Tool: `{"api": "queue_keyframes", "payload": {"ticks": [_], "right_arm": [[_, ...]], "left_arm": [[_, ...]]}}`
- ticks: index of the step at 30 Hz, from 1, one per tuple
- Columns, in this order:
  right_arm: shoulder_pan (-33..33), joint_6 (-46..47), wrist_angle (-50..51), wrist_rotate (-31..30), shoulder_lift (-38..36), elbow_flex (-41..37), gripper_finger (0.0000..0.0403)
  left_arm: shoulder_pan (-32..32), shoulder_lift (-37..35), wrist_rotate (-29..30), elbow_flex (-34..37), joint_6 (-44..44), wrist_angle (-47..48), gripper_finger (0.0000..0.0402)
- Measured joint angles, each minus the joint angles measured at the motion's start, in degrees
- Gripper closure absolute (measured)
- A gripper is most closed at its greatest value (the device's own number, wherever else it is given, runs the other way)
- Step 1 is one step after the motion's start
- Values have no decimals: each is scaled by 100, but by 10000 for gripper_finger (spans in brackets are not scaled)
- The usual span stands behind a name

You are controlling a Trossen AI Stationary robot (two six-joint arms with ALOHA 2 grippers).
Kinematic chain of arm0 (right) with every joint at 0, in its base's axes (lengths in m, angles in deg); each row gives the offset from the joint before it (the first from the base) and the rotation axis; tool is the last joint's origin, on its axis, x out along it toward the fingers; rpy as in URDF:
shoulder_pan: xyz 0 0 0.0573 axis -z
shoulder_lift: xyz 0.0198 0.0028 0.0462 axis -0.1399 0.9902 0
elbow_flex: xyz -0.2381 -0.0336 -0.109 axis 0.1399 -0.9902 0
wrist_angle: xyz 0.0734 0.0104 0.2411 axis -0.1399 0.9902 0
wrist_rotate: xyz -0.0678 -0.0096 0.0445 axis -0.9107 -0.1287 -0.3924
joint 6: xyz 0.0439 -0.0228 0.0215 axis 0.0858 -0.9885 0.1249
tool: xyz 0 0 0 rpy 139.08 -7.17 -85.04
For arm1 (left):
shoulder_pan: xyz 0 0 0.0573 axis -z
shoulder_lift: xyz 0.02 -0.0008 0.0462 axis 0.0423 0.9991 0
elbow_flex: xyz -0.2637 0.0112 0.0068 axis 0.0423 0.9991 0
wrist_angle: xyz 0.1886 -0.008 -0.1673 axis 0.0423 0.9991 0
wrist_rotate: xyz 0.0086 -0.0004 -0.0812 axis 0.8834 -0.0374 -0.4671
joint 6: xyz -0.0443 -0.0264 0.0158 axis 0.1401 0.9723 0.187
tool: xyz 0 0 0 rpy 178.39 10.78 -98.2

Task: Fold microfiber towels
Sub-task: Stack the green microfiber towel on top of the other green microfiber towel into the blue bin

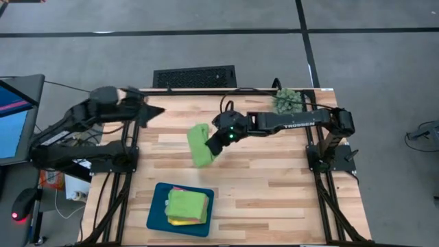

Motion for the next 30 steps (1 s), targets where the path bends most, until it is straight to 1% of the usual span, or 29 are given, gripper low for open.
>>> {"api": "queue_keyframes", "payload": {"ticks": [3,6,9,13,15,16,19,20,21,22,25,27,29,30], "right_arm": [[-229,-3,-51,136,0,231,399],[-429,61,-57,140,0,380,399],[-600,185,-108,134,0,511,399],[-841,334,-203,136,56,624,399],[-960,422,-324,280,203,740,399],[-1025,436,-208,385,226,755,399],[-1230,420,-647,655,636,1126,399],[-1276,414,-408,781,682,1174,399],[-1322,388,-384,900,845,1345,399],[-1377,349,-572,989,1086,1608,399],[-1473,204,-223,1361,1526,2208,399],[-1509,133,-350,1662,1956,2743,399],[-1511,36,-33,1973,2289,3188,399],[-1511,-18,-110,2108,2527,3448,399]], "left_arm": [[0,-320,333,0,38,49,396],[-2,-579,418,0,62,115,395],[-2,-784,303,0,183,205,395],[-2,-941,-74,0,339,370,395],[-1,-1004,-190,0,373,423,395],[0,-1026,-201,0,427,485,395],[-2,-1044,-195,0,583,568,395],[-1,-1042,-197,0,595,605,395],[4,-1042,-208,0,597,617,395],[4,-1042,-248,0,598,612,395],[6,-1045,-328,0,591,638,395],[4,-1045,-354,0,591,662,395],[5,-1045,-355,0,591,709,395],[5,-1045,-356,0,591,743,395]]}}
